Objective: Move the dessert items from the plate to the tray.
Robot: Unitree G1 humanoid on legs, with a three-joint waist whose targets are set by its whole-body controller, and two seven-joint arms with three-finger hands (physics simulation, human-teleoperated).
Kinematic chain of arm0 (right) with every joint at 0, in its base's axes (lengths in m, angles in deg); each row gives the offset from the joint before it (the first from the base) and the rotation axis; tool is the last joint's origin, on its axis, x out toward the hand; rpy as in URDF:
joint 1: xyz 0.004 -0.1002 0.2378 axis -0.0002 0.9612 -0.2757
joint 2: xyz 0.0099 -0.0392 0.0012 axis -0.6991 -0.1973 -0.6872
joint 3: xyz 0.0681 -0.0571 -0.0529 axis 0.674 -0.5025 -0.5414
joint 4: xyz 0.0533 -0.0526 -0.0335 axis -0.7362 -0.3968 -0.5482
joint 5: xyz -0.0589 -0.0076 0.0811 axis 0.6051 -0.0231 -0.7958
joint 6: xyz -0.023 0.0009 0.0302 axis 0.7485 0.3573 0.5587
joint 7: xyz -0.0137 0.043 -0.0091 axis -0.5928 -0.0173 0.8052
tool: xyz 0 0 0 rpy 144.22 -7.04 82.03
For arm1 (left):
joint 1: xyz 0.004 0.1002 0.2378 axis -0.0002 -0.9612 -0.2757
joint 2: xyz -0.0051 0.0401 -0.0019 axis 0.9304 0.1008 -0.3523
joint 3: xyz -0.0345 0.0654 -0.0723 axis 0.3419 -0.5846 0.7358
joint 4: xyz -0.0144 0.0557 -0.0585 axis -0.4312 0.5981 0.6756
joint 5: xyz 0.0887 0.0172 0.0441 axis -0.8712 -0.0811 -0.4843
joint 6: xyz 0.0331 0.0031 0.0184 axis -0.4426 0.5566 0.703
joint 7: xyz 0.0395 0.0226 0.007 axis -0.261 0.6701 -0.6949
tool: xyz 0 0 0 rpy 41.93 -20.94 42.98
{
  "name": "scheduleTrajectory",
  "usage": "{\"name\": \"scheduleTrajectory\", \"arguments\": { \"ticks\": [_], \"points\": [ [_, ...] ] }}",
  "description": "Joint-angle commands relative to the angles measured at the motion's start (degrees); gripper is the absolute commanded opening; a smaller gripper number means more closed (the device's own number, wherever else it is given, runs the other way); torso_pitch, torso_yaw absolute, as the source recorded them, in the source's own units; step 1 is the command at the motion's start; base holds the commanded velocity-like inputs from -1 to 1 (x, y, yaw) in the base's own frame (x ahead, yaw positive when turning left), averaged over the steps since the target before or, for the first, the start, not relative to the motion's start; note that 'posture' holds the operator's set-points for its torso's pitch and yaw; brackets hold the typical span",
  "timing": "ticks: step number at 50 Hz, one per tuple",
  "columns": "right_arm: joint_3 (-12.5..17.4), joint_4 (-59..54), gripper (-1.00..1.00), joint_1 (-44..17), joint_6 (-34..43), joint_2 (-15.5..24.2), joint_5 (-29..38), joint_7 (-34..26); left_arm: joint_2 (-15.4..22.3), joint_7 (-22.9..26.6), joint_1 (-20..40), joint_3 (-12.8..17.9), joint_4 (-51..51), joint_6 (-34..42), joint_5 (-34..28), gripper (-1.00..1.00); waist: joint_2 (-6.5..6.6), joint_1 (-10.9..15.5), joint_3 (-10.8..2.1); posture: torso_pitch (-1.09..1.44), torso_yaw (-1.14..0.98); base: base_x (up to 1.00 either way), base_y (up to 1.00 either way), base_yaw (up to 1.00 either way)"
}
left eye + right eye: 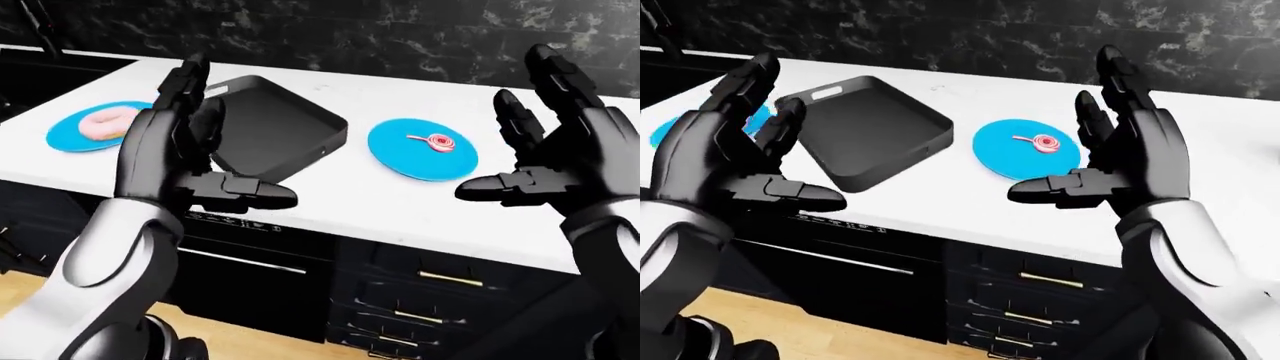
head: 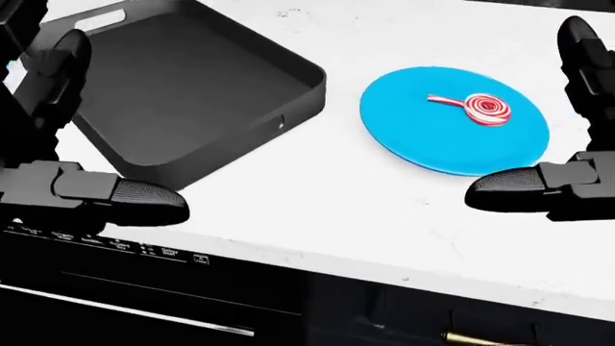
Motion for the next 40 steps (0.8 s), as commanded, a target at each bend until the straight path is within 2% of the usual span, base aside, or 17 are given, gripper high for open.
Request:
{"name": "scheduleTrajectory", "arguments": {
  "ticks": [1,2,3,4,6,10,13,21,23,25,27,29,31,33,34,36,40],
  "points": [
    [1.2,0.5,1.00,-1.3,-1.5,1.2,-0.3,0.6,0.2,-0.4,1.6,-0.3,-0.7,-1.2,1.0,1.00,-0.76,-0.2,-0.86,0.00,0.00,0.43,0.00,0.00],
    [1.2,0.6,1.00,-1.3,-1.5,1.4,-0.5,0.8,0.2,-0.7,1.7,-0.2,-0.8,-1.0,1.3,1.00,-2.80,-0.3,-1.61,0.00,0.00,0.41,0.00,0.00],
    [1.0,0.4,1.00,-1.0,-1.9,1.7,-0.3,0.5,0.3,-1.0,1.7,-0.2,-0.8,-1.1,1.6,1.00,-1.30,-1.0,-0.70,0.00,0.00,0.26,0.00,0.00],
    [1.0,0.4,1.00,-0.8,-2.4,1.8,-0.2,0.3,0.4,-1.1,1.7,-0.2,-0.6,-1.3,1.9,1.00,-2.24,-0.5,-0.66,0.00,0.00,0.12,0.00,0.00],
    [1.5,0.6,1.00,-1.0,-2.3,1.9,-0.9,0.7,0.8,-1.4,1.7,-0.4,-0.2,-1.8,2.2,1.00,-2.02,-0.6,-0.29,0.00,0.00,0.02,0.00,0.00],
    [1.6,0.3,1.00,-1.3,-2.5,2.5,-1.8,1.2,1.5,-1.9,2.1,0.3,-0.1,-1.6,3.5,1.00,-0.46,-1.0,0.76,0.00,0.00,0.00,0.00,0.00],
    [1.9,0.1,1.00,-2.0,-2.1,3.2,-3.1,2.0,2.0,-2.5,3.0,1.2,0.0,-1.0,4.9,1.00,2.89,-1.6,-0.02,0.00,0.00,0.00,0.00,0.00],
    [2.9,-1.2,1.00,-3.6,-1.4,6.1,-7.4,4.9,3.3,-6.3,6.7,3.7,0.3,2.2,10.6,1.00,1.20,-1.5,-0.89,0.00,0.00,0.00,0.00,0.00],
    [2.8,-1.5,1.00,-3.8,-1.3,6.8,-8.3,5.7,3.7,-7.5,7.5,4.3,0.4,2.7,12.4,1.00,1.32,-1.0,-2.38,0.00,0.00,0.14,0.00,0.00],
    [2.6,-1.6,1.00,-4.3,-1.2,7.4,-9.2,6.4,4.2,-8.5,7.3,4.1,0.6,2.2,13.7,1.00,2.24,-0.6,0.18,0.00,0.00,0.30,-0.03,0.00],
    [2.4,-1.8,1.00,-4.2,-1.6,7.8,-9.5,6.6,4.8,-9.4,7.2,4.2,1.0,1.7,15.0,1.00,2.93,-0.5,0.36,0.00,0.00,0.31,-0.03,0.00],
    [1.9,-2.2,1.00,-4.5,-2.0,8.2,-9.5,6.7,5.5,-10.4,7.3,4.0,1.6,1.1,16.2,1.00,2.23,-0.5,0.57,0.00,0.00,0.31,-0.02,0.00],
    [1.8,-2.3,1.00,-5.1,-1.7,8.4,-10.5,7.5,6.0,-11.9,6.9,3.8,1.7,0.3,18.0,1.00,0.06,-0.6,1.60,0.00,0.00,0.19,0.00,0.00],
    [1.7,-2.6,1.00,-5.1,-2.1,8.8,-10.5,7.4,6.6,-13.1,6.9,3.8,2.1,-0.2,19.6,1.00,-2.71,-1.3,0.12,0.00,0.00,0.00,0.00,0.00],
    [1.7,-2.7,1.00,-5.1,-2.1,8.9,-10.6,7.6,7.1,-13.8,6.6,3.7,2.2,-0.7,20.6,1.00,-0.93,-1.2,0.83,0.00,0.00,0.00,0.00,0.00],
    [1.6,-2.8,1.00,-5.0,-2.2,8.9,-10.9,7.8,8.0,-15.2,6.0,3.5,2.5,-1.9,22.3,1.00,-0.88,-1.2,0.07,0.00,0.00,0.00,0.00,0.00],
    [1.1,-3.1,1.00,-5.8,-1.6,9.3,-11.4,8.3,10.4,-19.0,5.9,3.3,3.5,-3.7,27.2,1.00,1.46,-1.7,-0.05,0.00,0.00,0.00,0.00,0.00]
  ]
}}
